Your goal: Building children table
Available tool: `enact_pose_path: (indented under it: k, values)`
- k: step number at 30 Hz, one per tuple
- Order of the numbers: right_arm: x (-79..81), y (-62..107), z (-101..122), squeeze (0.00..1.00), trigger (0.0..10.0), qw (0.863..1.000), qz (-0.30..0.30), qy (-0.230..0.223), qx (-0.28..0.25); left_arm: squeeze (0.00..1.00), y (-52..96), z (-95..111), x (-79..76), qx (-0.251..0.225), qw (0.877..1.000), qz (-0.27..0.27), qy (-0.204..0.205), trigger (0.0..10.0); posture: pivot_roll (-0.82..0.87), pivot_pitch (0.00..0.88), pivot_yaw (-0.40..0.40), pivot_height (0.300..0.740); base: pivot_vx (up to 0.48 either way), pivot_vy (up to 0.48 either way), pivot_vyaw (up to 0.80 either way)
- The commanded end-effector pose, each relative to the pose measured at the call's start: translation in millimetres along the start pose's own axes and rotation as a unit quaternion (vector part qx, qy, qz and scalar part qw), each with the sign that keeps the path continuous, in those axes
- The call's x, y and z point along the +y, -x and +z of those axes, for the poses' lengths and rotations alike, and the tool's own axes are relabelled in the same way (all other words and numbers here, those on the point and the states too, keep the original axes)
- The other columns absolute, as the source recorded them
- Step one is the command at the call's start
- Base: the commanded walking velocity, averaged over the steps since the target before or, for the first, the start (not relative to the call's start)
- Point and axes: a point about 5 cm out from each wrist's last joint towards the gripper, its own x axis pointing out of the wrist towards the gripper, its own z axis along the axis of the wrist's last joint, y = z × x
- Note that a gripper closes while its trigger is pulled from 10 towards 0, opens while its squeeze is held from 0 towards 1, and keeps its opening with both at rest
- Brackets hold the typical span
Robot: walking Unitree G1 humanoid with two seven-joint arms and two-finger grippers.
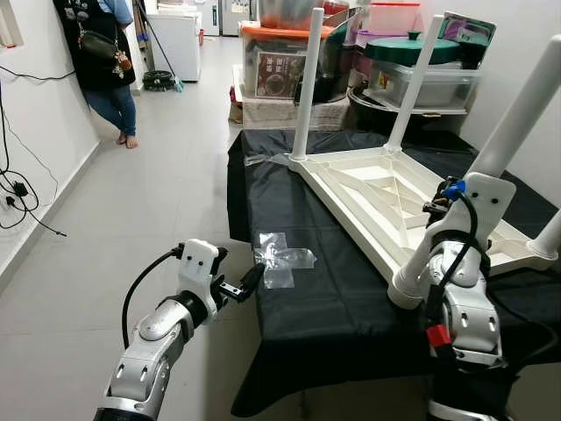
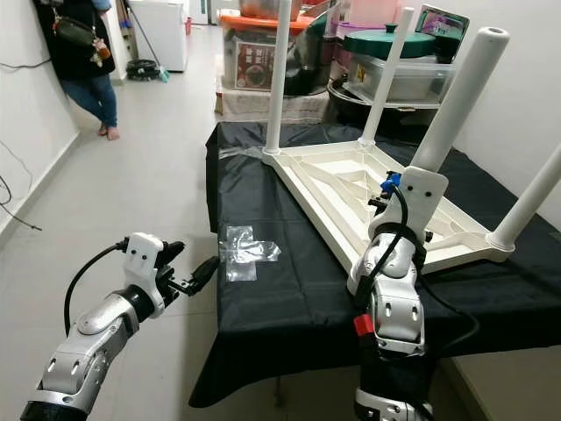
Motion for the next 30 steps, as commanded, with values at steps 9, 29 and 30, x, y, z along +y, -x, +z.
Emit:
enact_pose_path:
  k: [9,29,30]
  values:
    - [0.9,-9.2,-35.5,0.00,0.0,0.991,-0.024,0.037,0.125,0.00,2.0,-7.5,-4.5,0.011,1.000,0.005,0.008,10.0,0.04,0.000,-0.099,0.740,0.000,0.000,0.00]
    - [-2.2,-6.4,-44.8,0.00,10.0,0.985,-0.038,0.041,0.164,0.00,2.8,-9.5,-4.7,0.016,1.000,0.008,0.009,10.0,0.03,0.000,-0.095,0.740,0.000,0.000,0.00]
    - [-2.2,-6.4,-44.8,0.00,10.0,0.985,-0.038,0.041,0.164,0.00,2.8,-9.5,-4.7,0.016,1.000,0.008,0.009,10.0,0.03,0.000,-0.095,0.740,0.000,0.000,0.00]
